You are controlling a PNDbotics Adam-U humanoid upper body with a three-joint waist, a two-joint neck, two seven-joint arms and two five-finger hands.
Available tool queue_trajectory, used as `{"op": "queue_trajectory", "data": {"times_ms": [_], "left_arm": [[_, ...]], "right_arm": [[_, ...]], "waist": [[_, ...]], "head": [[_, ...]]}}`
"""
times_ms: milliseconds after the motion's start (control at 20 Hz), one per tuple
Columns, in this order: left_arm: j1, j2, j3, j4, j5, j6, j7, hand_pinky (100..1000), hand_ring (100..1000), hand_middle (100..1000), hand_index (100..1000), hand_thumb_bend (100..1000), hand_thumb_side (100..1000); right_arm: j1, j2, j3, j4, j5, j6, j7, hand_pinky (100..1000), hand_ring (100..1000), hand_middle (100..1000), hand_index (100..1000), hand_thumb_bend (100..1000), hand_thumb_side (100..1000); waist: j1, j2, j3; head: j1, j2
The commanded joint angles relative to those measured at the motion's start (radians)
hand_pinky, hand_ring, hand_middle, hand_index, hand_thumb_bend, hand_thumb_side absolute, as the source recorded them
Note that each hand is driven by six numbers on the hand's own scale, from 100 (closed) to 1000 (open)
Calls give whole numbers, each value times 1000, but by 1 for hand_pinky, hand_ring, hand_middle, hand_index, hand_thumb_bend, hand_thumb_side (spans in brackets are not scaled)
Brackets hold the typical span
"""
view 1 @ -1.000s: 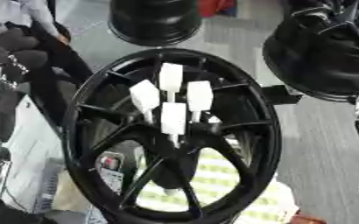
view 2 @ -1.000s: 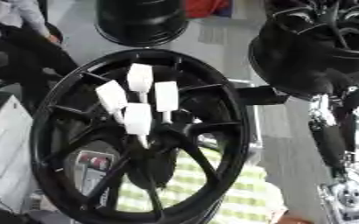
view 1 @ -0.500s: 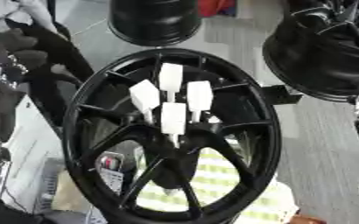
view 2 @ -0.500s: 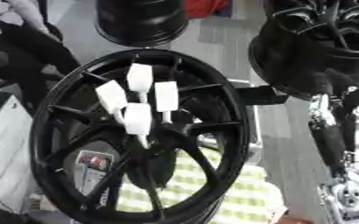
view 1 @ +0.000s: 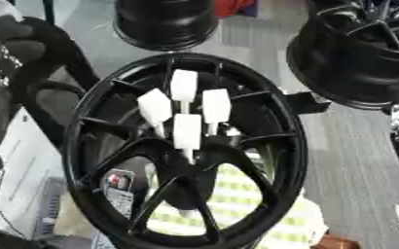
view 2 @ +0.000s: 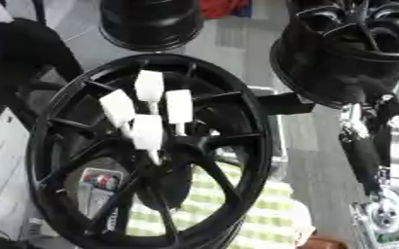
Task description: Pull the pin out of the wheel hub.
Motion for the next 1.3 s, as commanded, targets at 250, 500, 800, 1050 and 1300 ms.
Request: {"op": "queue_trajectory", "data": {"times_ms": [250,500,800,1050,1300], "left_arm": [[-183,429,-114,-20,-116,-35,-265,783,731,723,830,100,566],[-338,576,-218,-20,-202,-46,-510,783,748,728,827,100,558],[-535,565,-357,-11,-265,-43,-761,784,754,734,824,100,598],[-685,487,-477,72,-327,-61,-883,786,758,736,823,100,633],[-779,398,-560,196,-384,-106,-889,789,763,745,839,100,658]], "right_arm": [[-3,-34,7,-13,1,0,9,711,854,678,815,100,647],[-2,-43,15,-13,2,1,18,712,854,679,815,100,648],[2,-54,24,-13,4,2,26,712,855,679,815,100,651],[4,-60,30,-13,6,3,30,712,855,679,815,100,654],[4,-62,33,-13,8,4,33,713,855,678,815,100,655]], "waist": [[16,-6,-7],[22,-2,-14],[27,2,-15],[27,9,-10],[25,13,-4]], "head": [[-1,3],[-1,-1],[-5,-1],[-13,-6],[-23,-10]]}}
